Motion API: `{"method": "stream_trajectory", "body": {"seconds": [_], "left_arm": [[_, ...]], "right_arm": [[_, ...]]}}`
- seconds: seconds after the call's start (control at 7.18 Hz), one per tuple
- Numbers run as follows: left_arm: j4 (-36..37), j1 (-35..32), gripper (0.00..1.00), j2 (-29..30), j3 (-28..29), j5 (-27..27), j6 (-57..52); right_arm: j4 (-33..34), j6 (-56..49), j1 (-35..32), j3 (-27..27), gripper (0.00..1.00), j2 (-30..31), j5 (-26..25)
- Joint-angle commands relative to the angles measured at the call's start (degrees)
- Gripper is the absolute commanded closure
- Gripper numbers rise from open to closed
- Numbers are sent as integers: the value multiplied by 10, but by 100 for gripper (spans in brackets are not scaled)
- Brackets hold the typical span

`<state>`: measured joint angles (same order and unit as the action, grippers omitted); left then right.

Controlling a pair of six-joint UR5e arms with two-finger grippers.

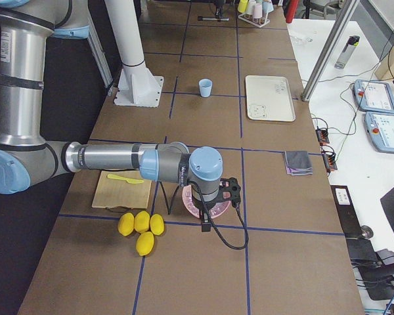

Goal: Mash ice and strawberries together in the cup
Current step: 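Lift the pestle out of the cup and carry it back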

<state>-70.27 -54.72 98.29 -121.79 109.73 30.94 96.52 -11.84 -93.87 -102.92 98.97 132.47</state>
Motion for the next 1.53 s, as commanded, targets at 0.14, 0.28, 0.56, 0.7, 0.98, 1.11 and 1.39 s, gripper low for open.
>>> {"method": "stream_trajectory", "body": {"seconds": [0.14,0.28,0.56,0.7,0.98,1.11,1.39], "left_arm": [[-164,-29,95,-74,116,35,4],[-199,-31,95,-75,156,69,2],[-289,-36,95,-98,227,83,1],[-346,-41,96,-100,274,88,1],[-416,-43,96,-100,341,97,0],[-426,-45,94,-100,350,97,-1],[-427,-46,1,-100,350,96,-2]], "right_arm": [[0,0,1,-1,1,-1,0],[0,0,0,-1,1,-3,0],[0,1,1,-1,1,-3,0],[0,0,1,-1,1,-4,0],[0,0,0,-1,1,-4,-1],[0,0,0,-3,1,-4,-1],[0,0,0,-4,1,-4,-1]]}}
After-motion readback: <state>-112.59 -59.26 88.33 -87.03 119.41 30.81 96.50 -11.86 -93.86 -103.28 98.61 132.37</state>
